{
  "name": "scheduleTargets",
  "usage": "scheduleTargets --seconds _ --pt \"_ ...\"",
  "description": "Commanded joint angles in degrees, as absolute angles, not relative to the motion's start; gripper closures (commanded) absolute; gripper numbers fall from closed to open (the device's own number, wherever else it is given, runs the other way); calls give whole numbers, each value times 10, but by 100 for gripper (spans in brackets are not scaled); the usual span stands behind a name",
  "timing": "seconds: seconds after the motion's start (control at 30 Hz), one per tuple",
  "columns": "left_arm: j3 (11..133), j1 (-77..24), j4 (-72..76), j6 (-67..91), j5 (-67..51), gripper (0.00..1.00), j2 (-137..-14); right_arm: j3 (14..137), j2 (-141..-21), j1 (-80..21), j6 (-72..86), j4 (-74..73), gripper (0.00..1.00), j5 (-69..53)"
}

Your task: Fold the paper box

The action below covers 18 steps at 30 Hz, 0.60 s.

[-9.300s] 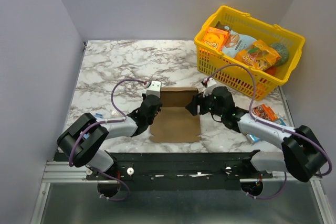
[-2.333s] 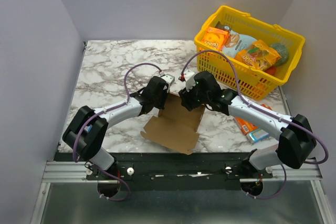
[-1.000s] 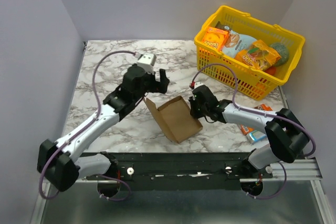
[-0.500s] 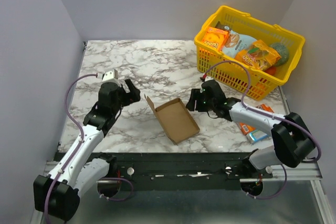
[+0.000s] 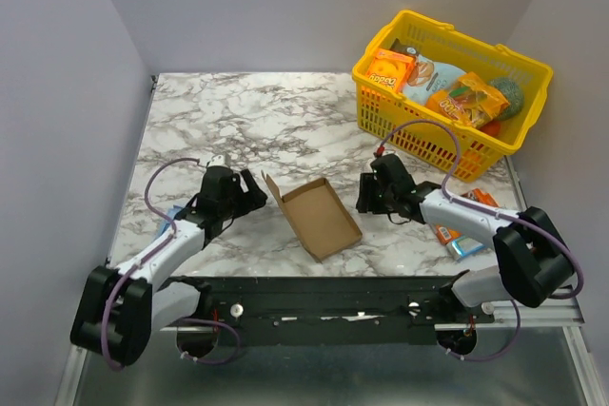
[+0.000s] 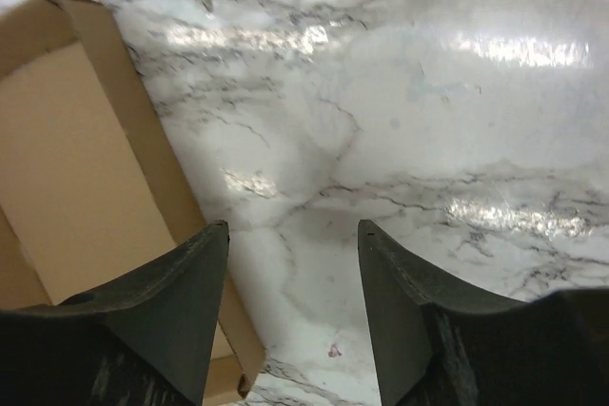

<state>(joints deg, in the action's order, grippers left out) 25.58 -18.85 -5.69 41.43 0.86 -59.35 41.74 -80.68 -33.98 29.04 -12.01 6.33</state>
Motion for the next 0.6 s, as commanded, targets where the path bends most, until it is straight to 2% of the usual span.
scheduleTargets --seconds 0.0,0.17,0.27,0.43,0.57 --pt "279 -193 72 416 -69 14 -691 396 -808 -365 308 -144 36 46" --pt "351 -215 132 379 -113 16 -847 381 -818 -416 340 -144 36 19" --pt "395 -225 195 380 -170 21 -919 381 -822 -459 351 -142 36 4" --pt "488 -250 275 360 -247 21 -987 392 -803 -515 354 -127 36 -18" --pt "553 -241 222 312 -227 19 -992 400 -756 -519 358 -161 35 22"
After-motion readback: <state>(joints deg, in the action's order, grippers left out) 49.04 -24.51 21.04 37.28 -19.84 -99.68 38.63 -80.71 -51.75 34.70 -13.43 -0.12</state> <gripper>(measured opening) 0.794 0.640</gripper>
